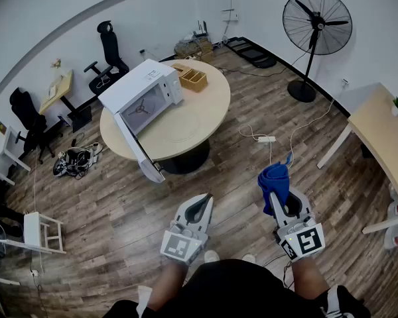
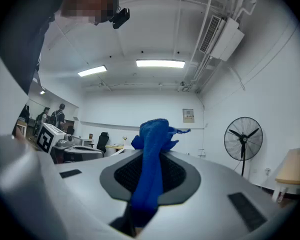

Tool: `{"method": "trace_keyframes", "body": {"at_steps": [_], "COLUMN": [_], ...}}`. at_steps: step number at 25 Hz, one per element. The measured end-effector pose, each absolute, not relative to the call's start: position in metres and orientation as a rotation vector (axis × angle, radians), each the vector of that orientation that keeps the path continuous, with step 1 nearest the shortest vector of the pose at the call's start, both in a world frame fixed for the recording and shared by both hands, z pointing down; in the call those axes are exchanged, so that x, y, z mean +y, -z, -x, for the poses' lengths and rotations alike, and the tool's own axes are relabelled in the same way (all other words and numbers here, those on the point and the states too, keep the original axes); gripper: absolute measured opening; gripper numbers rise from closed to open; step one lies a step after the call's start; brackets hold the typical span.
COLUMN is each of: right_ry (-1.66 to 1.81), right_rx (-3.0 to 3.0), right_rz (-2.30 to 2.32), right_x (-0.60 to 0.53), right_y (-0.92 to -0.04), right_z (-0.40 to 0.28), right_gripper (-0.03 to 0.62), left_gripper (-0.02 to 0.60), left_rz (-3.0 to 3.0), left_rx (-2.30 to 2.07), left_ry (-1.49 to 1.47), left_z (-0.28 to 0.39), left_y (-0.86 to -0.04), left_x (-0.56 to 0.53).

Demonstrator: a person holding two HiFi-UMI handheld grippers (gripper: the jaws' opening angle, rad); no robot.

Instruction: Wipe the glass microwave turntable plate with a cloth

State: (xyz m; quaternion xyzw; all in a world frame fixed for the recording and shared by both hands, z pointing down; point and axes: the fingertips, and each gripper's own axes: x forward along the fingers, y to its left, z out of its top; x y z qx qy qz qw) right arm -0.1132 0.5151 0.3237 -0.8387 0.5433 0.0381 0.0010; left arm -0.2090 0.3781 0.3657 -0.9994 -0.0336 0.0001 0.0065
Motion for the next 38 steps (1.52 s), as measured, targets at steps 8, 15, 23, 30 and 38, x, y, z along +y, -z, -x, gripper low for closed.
{"method": "trace_keyframes", "body": {"at_steps": [8, 15, 23, 30, 38], "right_ry": [-0.117, -0.12, -0.148, -0.201, -0.202], "right_rx": [1.696, 1.641, 1.621, 1.657, 1.722], "right_rz": [2.613, 2.585, 2.524, 2.496, 2.482], "right_x": [0.495, 0.467, 0.434, 0.414, 0.4], "right_y": [-0.324, -0.321, -0.318, -0.31, -0.305], "right_z": [0.129, 0.139, 0.14, 0.088, -0.008], "right_gripper": [0.064, 0.074, 0.074, 0.074, 0.075], "left_gripper": [0.006, 0.006, 0.006, 0.006, 0.006], "left_rz": [3.131, 3.121, 3.136, 3.123, 3.104], "left_rx": [-0.117, -0.118, -0.18, -0.101, -0.005], "left_ry": [-0.059, -0.095, -0.11, -0.052, -0.066], "left_z": [0.223, 0.238, 0.231, 0.182, 0.101], "left_y": [-0.357, -0.353, -0.351, -0.358, -0.349], "left_x": [0.361, 0.327, 0.306, 0.277, 0.263]}}
